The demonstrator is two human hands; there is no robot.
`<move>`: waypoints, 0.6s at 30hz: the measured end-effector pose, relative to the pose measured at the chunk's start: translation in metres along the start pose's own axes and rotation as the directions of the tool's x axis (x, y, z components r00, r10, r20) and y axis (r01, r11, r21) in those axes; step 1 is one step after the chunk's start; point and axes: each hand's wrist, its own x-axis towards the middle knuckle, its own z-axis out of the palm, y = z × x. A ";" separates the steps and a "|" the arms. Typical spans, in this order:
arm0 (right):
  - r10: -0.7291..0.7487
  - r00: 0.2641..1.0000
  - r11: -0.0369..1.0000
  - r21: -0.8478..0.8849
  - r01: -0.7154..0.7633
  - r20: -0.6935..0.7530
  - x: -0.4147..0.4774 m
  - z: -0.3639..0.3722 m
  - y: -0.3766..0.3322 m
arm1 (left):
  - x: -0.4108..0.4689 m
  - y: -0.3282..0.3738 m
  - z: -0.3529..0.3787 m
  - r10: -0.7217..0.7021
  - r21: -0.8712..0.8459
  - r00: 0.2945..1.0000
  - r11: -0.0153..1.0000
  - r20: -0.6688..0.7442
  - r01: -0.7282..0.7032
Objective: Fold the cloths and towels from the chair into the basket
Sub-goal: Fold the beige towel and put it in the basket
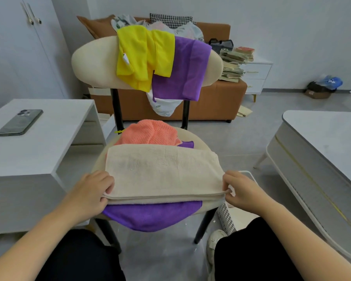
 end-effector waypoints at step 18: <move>0.052 0.999 0.998 0.028 -0.052 0.016 0.105 0.049 -0.071 | 0.115 0.077 0.034 -0.146 0.103 0.989 0.983 -0.035 0.149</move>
